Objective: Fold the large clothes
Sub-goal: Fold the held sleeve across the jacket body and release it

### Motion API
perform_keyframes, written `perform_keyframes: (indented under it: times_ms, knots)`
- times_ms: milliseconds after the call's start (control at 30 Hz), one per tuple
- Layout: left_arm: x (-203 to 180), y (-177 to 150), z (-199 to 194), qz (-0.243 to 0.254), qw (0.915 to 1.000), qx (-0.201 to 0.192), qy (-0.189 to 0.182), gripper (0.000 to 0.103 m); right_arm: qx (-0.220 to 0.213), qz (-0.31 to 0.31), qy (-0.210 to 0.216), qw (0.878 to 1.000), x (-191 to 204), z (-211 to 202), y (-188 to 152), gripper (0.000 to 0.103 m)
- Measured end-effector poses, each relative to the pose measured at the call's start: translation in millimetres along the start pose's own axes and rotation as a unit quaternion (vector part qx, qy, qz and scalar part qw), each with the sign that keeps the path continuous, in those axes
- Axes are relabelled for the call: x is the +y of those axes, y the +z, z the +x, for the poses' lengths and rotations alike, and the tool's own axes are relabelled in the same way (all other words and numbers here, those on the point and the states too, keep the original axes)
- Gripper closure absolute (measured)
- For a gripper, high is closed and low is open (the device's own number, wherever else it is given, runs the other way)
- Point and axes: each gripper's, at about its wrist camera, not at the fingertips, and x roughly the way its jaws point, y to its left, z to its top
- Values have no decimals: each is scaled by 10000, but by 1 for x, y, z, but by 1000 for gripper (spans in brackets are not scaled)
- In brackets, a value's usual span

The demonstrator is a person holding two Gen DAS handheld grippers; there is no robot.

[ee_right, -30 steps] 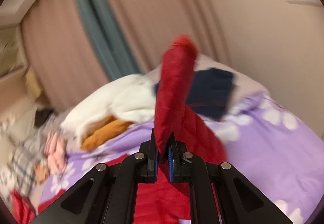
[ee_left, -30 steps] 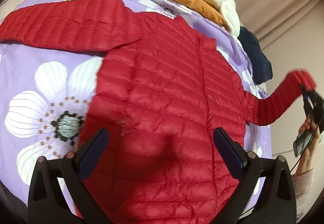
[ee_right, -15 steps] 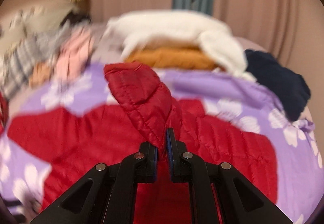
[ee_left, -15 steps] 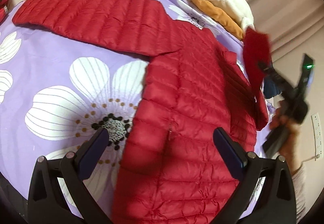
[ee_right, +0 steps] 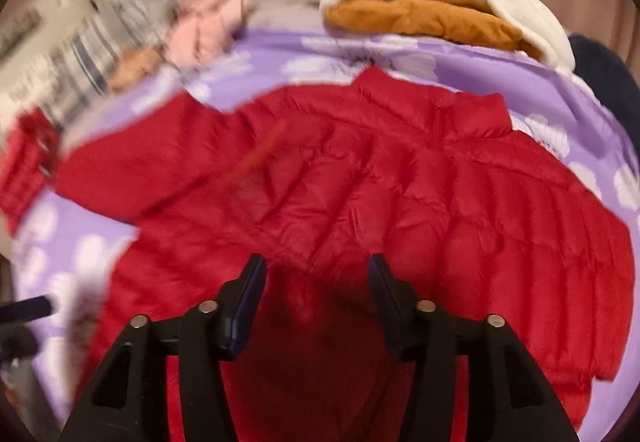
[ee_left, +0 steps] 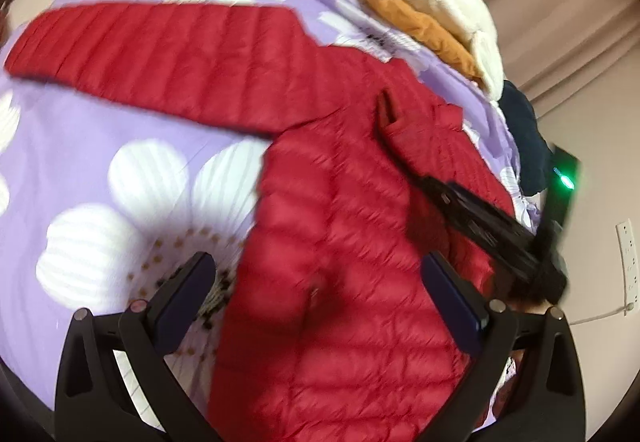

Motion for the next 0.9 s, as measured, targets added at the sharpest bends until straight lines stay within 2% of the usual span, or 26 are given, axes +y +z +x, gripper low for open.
perform_keyframes:
  times_ms: [67,133,200,267,333,400,500,567,600,700,800,900]
  knots:
    - [-14,8,2,173,9998,-99,-65,0,-302,209,279,9989,-15,-29,-5,49]
    - [-32,19,5,352,9989,-169,-267,0,-613,432,350,9966,-35,-54,-12,49]
    - [-55,32,12,568,9962,-225,-620,0,-798,602,163,9949,-55,-69,-18,49]
    - [-75,44,25,736,9943,-192,-742,2,-941,854,-173,9917,-81,-80,-25,49]
    - [-95,54,39,889,9917,-170,-915,8,-978,1143,-387,9879,-103,-83,-32,50]
    - [-112,66,58,1006,9881,-89,-1161,16,-1002,1452,-421,9834,-125,-82,-38,52]
    - [-119,80,93,790,9832,233,-1629,20,-1011,1883,-492,9756,-151,-75,-50,57]
    - [-115,84,117,554,9815,424,-1784,20,-960,2180,-449,9702,-165,-68,-58,60]
    - [-113,85,125,455,9819,493,-1773,20,-921,2285,-429,9682,-170,-65,-62,60]
    - [-100,85,152,197,9872,690,-1421,20,-742,2435,-461,9660,-178,-56,-73,60]
    - [-89,78,175,172,9883,961,-1169,23,-529,2532,-391,9652,-183,-44,-82,60]
    - [-90,77,177,220,9893,901,-1130,23,-421,2491,-449,9665,-182,-35,-86,60]
